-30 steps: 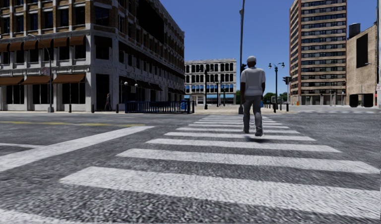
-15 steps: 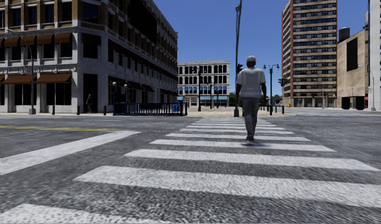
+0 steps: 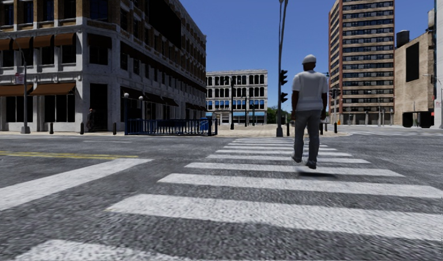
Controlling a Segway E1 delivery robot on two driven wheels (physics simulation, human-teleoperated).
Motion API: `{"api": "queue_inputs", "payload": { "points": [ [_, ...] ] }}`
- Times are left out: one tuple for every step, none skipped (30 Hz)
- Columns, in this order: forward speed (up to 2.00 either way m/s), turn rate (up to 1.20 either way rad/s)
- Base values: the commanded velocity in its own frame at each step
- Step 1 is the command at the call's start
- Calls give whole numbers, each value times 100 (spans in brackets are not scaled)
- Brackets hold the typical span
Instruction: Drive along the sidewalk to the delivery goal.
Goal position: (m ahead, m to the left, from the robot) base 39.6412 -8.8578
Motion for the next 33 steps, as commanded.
{"api": "queue_inputs", "payload": {
  "points": [
    [200,0],
    [200,0],
    [200,0],
    [200,0],
    [200,0],
    [200,0],
    [200,0],
    [200,0],
    [200,0],
    [200,0],
    [200,0],
    [200,0],
    [200,0],
    [200,-9],
    [200,-19],
    [200,-19],
    [200,-22],
    [200,-23],
    [200,-23],
    [200,-23],
    [200,-23],
    [200,-23],
    [200,-23],
    [200,-23],
    [200,-23],
    [200,-23],
    [200,-23],
    [200,-23],
    [200,-23],
    [200,-23],
    [200,-23],
    [200,-23],
    [200,-23]
  ]
}}
